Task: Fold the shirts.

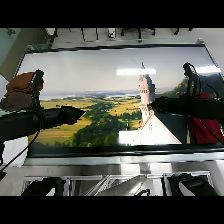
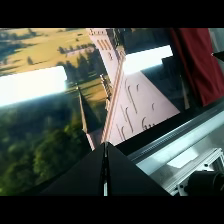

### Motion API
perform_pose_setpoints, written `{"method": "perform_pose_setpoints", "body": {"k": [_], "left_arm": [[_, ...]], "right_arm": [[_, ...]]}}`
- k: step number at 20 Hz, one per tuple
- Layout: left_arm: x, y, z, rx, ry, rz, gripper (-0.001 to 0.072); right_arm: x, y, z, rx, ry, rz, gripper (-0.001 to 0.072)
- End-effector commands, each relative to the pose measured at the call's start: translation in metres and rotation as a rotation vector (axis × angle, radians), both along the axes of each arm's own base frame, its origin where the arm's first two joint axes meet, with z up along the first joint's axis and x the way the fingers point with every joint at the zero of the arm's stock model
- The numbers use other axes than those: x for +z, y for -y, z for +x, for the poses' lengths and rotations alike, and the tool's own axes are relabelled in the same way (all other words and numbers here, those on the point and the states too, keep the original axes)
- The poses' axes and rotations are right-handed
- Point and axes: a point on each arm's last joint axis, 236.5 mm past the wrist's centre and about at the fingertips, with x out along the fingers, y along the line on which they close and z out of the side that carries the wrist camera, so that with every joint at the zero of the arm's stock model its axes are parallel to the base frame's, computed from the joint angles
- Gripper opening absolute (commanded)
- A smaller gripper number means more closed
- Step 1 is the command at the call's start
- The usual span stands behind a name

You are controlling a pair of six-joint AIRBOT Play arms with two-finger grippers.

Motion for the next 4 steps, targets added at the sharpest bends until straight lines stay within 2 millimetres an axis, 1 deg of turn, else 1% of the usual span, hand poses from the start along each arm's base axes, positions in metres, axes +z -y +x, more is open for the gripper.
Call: {"method": "perform_pose_setpoints", "body": {"k": [1, 4], "left_arm": [[-0.0007, -0.0027, -0.0095, 0.007, 0.022, -0.011, 0.0012], [0.0072, -0.0041, -0.0130, 0.009, 0.047, -0.020, 0.0012]], "right_arm": [[-0.0034, -0.0048, -0.0047, 0.016, -0.018, -0.001, 0.0024], [-0.0033, -0.0048, -0.0046, 0.016, -0.018, -0.001, 0.0023]]}}
